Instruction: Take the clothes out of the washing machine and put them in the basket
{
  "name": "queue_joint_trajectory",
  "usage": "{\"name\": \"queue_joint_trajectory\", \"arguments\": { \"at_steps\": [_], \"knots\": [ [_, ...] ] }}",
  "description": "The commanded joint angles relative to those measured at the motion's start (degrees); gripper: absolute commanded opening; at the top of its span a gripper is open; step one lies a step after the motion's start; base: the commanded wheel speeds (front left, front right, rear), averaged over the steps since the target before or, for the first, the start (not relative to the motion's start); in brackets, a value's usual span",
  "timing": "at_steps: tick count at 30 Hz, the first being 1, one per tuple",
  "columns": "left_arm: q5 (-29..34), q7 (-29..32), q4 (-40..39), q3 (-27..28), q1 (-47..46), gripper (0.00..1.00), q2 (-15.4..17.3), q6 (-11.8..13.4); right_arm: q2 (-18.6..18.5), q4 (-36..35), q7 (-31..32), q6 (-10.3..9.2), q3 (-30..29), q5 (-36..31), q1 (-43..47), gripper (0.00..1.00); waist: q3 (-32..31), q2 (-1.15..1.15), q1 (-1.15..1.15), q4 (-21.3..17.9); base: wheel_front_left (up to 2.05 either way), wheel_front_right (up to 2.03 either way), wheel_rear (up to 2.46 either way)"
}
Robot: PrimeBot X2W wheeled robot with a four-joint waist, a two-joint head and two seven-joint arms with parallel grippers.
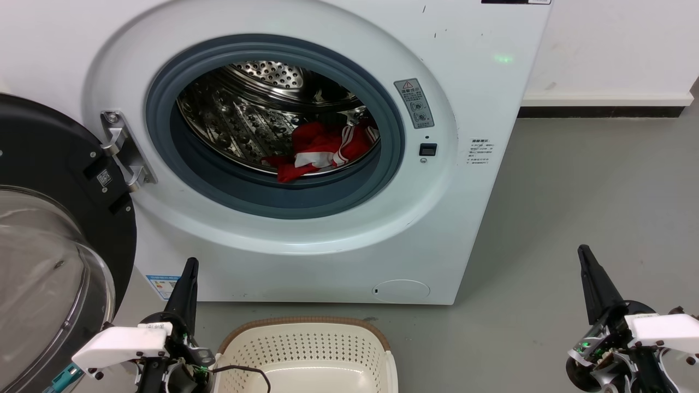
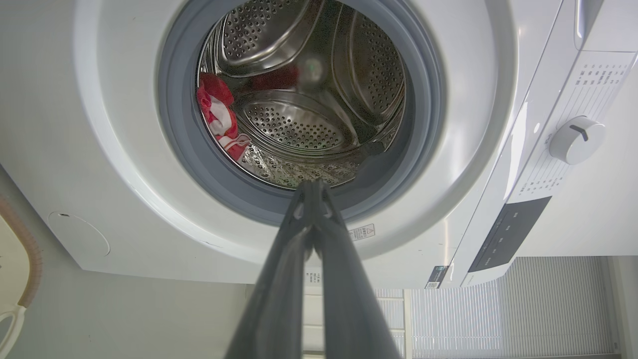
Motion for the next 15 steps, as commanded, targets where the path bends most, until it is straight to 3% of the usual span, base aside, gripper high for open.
{"name": "queue_joint_trajectory", "arguments": {
  "at_steps": [1,15],
  "knots": [
    [-0.10,0.10,-0.03,0.09,-0.32,0.00,-0.04,-0.12,0.17,0.04,0.01,-0.02,0.03,-0.28,-0.68,0.00,0.00,0.00,0.00,0.00,0.00,0.00,0.00],
    [-0.10,0.10,-0.03,0.09,-0.32,0.00,-0.04,-0.12,0.18,0.04,0.01,-0.02,0.04,-0.28,-0.68,0.00,0.00,0.00,0.00,0.00,0.00,0.00,0.00]
  ]
}}
